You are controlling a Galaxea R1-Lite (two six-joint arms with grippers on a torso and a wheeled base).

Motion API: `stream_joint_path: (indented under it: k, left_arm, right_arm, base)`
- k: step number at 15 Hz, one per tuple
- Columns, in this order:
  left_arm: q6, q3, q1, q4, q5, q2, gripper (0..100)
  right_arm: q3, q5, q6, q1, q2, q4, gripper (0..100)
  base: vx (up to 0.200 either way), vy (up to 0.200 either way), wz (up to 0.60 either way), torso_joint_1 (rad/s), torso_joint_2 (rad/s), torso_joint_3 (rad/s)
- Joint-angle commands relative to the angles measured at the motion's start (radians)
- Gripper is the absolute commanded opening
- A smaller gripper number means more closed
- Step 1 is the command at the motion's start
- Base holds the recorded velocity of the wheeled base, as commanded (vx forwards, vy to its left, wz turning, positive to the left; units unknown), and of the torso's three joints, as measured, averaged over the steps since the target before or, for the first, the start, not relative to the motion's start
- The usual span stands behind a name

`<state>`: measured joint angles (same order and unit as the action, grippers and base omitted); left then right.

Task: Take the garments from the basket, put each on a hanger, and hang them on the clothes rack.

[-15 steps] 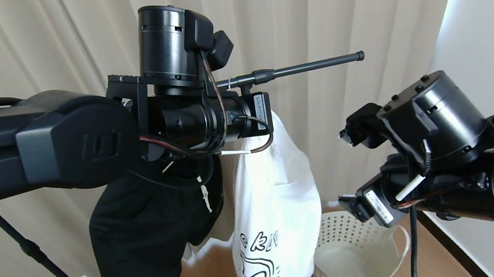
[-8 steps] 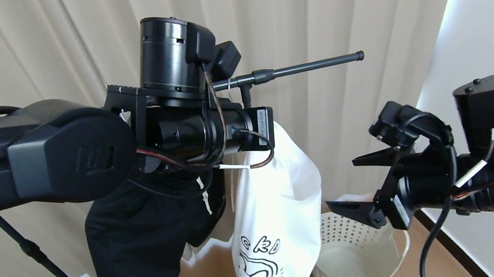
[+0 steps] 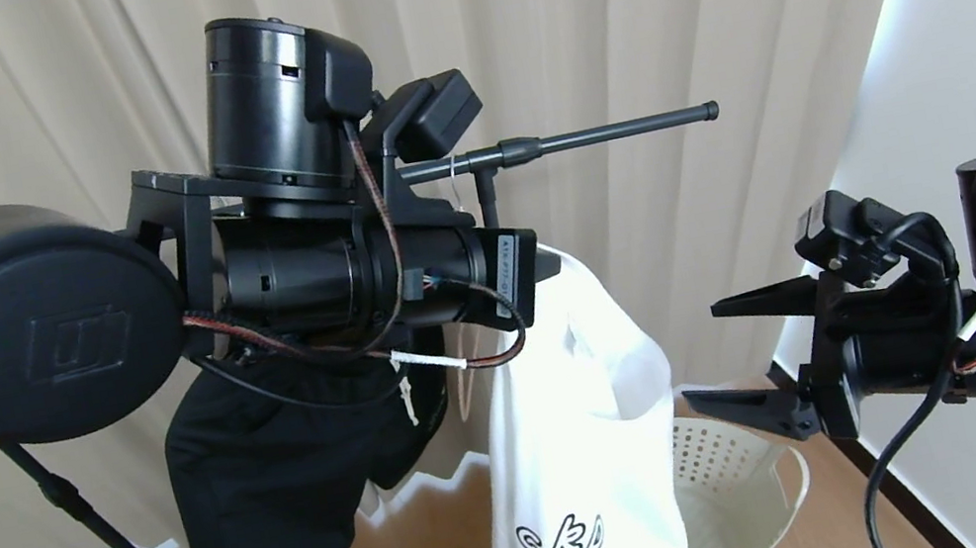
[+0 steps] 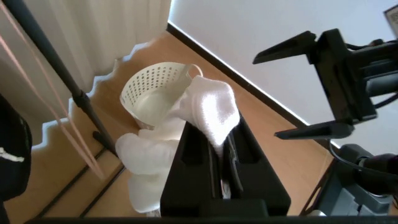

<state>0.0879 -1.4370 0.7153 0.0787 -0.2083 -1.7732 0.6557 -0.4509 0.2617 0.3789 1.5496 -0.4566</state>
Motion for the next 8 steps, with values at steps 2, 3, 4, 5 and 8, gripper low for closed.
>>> stream_joint_path:
  k: [2, 3, 4, 5, 8]
  left_arm:
    - [0.0, 0.003, 0.001, 0.0, -0.006, 0.017, 0]
    - [0.0, 0.003, 0.001, 0.0, -0.006, 0.018, 0]
    - [0.0, 0.003, 0.001, 0.0, -0.006, 0.02, 0]
    - [0.0, 0.009, 0.01, 0.0, -0.006, 0.026, 0]
    - [0.0, 0.029, 0.012, 0.0, -0.013, 0.038, 0]
  right_arm:
    - [0.001, -0.003, -0.001, -0.005, 0.092, -0.086, 100]
    - [0.01, -0.017, 0.001, -0.018, 0.124, -0.114, 100]
    - [0.012, -0.019, 0.002, -0.02, 0.126, -0.117, 100]
    - [0.082, -0.091, 0.037, -0.034, 0.196, -0.142, 100]
    - [0.168, -0.223, 0.082, -0.049, 0.261, -0.139, 100]
  base:
    - [0.0, 0.0, 0.0, 0.0, 0.0, 0.0]
    - [0.0, 0.0, 0.0, 0.0, 0.0, 0.0]
    - [0.0, 0.0, 0.0, 0.0, 0.0, 0.0]
    - [0.0, 0.0, 0.0, 0.0, 0.0, 0.0]
    - [0.0, 0.0, 0.0, 0.0, 0.0, 0.0]
